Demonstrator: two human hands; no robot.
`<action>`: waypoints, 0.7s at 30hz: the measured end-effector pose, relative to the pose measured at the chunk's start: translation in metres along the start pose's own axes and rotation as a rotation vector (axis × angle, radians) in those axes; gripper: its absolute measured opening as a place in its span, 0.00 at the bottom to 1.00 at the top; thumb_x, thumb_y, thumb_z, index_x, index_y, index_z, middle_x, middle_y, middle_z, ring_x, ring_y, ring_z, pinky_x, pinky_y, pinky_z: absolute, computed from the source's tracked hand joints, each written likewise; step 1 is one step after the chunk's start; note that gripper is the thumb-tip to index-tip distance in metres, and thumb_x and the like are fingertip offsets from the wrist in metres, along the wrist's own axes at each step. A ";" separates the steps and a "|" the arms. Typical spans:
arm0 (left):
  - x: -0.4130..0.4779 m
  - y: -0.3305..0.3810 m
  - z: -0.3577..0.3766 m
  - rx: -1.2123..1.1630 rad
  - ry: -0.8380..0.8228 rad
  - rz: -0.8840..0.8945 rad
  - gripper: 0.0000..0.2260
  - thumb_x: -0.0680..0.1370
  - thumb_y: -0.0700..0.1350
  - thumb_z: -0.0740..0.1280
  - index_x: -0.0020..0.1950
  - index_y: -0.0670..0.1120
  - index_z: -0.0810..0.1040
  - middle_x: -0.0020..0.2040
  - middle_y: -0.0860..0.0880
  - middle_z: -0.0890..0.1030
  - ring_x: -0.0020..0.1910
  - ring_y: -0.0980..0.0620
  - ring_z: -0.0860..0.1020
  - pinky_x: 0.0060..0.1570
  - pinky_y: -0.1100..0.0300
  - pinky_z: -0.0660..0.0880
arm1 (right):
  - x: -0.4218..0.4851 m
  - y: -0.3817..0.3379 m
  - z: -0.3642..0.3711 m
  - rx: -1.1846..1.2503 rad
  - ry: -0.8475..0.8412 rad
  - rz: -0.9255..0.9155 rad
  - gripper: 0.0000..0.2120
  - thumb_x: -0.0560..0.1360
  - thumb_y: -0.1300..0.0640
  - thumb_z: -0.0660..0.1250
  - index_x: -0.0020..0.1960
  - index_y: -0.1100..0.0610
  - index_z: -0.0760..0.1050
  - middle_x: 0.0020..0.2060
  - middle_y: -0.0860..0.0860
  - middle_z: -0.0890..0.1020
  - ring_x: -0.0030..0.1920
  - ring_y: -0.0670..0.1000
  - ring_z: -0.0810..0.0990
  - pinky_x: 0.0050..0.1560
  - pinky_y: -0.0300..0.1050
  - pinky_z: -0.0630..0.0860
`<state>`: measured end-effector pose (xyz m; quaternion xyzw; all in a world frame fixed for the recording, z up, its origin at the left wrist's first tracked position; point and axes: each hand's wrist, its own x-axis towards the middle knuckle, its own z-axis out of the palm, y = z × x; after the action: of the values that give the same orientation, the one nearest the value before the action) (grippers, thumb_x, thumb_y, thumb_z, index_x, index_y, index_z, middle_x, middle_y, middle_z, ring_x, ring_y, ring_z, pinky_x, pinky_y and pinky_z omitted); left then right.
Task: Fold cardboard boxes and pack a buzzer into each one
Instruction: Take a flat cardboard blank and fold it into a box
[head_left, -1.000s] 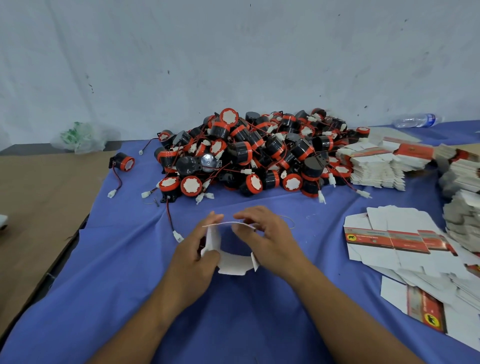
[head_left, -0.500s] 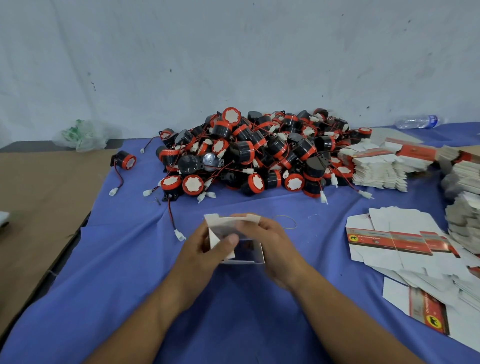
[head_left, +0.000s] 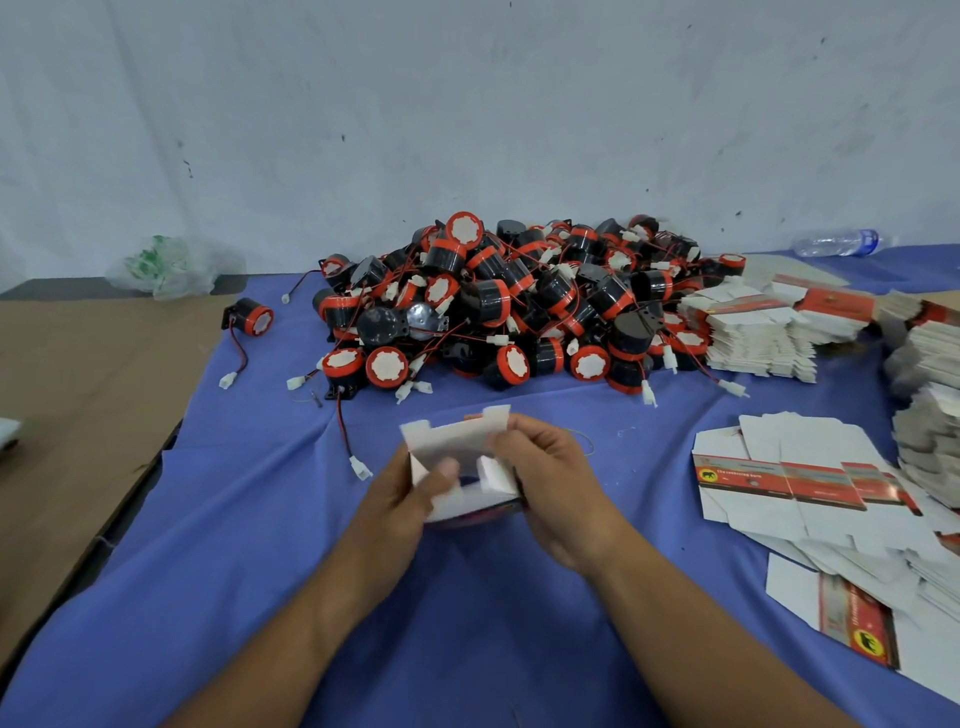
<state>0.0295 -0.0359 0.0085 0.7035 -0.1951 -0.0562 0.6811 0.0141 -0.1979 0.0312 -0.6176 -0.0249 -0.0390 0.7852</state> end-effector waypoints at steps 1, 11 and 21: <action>-0.002 0.001 0.003 0.068 -0.060 0.024 0.21 0.71 0.62 0.65 0.62 0.58 0.76 0.58 0.59 0.81 0.58 0.59 0.78 0.52 0.70 0.73 | 0.000 -0.001 -0.001 -0.035 0.064 -0.028 0.09 0.73 0.60 0.65 0.42 0.54 0.84 0.38 0.53 0.83 0.37 0.51 0.79 0.35 0.42 0.76; -0.005 0.011 0.007 0.202 -0.042 0.126 0.39 0.62 0.80 0.60 0.61 0.55 0.66 0.55 0.59 0.76 0.50 0.71 0.75 0.47 0.76 0.71 | -0.001 -0.002 -0.010 -0.346 0.066 -0.220 0.09 0.80 0.63 0.66 0.50 0.52 0.83 0.46 0.44 0.84 0.43 0.40 0.80 0.42 0.34 0.75; 0.001 0.001 -0.009 -0.057 0.135 -0.010 0.28 0.73 0.75 0.54 0.62 0.59 0.76 0.58 0.46 0.82 0.57 0.47 0.81 0.57 0.47 0.77 | -0.012 -0.005 0.005 -0.294 -0.199 -0.156 0.22 0.79 0.41 0.60 0.61 0.54 0.81 0.59 0.47 0.83 0.60 0.45 0.80 0.59 0.38 0.74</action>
<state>0.0331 -0.0274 0.0098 0.6870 -0.1435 -0.0173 0.7121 0.0013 -0.1936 0.0364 -0.7226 -0.1440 -0.0418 0.6748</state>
